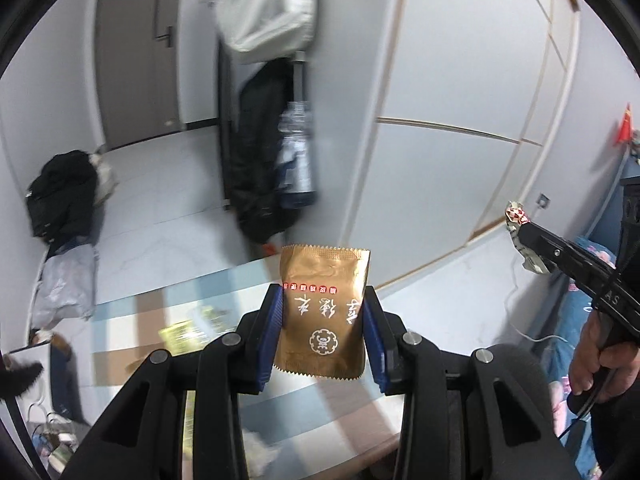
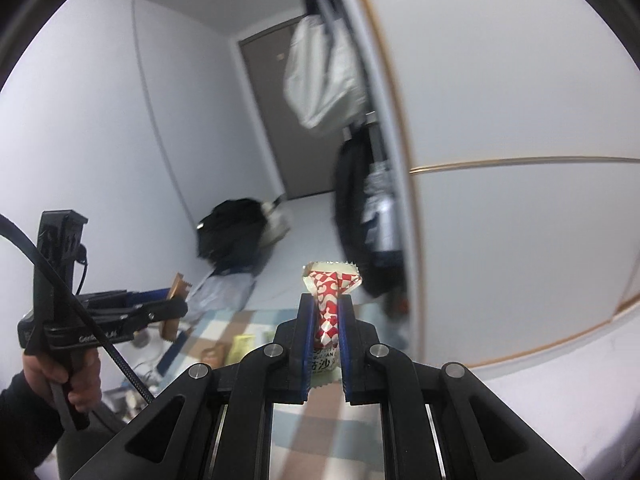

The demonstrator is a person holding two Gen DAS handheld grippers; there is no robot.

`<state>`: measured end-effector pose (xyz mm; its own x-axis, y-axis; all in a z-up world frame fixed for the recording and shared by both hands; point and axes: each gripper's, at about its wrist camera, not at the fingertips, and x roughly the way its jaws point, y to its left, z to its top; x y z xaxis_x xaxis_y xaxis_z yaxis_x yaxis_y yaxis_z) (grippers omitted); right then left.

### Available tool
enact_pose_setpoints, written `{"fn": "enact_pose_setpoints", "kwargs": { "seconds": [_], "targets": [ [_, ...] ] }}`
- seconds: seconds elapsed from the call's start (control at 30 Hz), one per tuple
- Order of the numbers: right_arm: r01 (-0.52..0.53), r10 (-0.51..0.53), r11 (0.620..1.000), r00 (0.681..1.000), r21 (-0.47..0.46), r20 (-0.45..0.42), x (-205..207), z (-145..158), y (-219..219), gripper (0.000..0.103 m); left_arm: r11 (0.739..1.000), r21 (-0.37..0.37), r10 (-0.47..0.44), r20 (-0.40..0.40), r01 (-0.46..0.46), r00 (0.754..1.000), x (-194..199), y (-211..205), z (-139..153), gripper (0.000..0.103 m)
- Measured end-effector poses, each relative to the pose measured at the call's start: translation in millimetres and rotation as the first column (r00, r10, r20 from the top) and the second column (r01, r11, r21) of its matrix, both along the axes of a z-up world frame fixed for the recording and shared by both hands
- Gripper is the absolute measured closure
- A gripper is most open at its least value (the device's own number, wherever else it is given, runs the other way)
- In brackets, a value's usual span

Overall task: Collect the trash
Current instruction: 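Lift and carry the brown sachet and red-white wrapper over the bin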

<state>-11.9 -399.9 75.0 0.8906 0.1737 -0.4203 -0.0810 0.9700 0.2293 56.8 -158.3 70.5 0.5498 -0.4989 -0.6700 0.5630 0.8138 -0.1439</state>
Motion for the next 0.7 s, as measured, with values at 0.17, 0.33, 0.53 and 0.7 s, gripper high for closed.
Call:
{"fn": "enact_pose_setpoints", "kwargs": {
  "seconds": [0.17, 0.33, 0.53, 0.7],
  "targets": [
    [0.103, -0.103, 0.995, 0.994, 0.009, -0.021, -15.0, -8.5, -47.5, 0.093, 0.997, -0.006, -0.077, -0.026, 0.077, 0.997, -1.9, -44.6, -6.2, 0.07],
    [0.192, -0.19, 0.981, 0.979, 0.024, -0.076, -18.6, -32.8, -88.7, 0.093, 0.99, 0.001, -0.137, -0.073, 0.138, 0.988, 2.7, -81.3, -23.6, 0.07],
    [0.269, -0.253, 0.961, 0.95, 0.068, -0.181, -11.6, -77.3, -129.7, 0.093, 0.981, 0.029, -0.185, -0.158, 0.192, 0.97, 10.8, -125.8, -55.6, 0.07],
    [0.299, -0.263, 0.95, 0.924, 0.096, -0.277, 1.8, -118.6, -149.5, 0.093, 0.972, 0.055, -0.208, -0.253, 0.229, 0.945, 22.9, -157.1, -92.5, 0.07]
  ]
}}
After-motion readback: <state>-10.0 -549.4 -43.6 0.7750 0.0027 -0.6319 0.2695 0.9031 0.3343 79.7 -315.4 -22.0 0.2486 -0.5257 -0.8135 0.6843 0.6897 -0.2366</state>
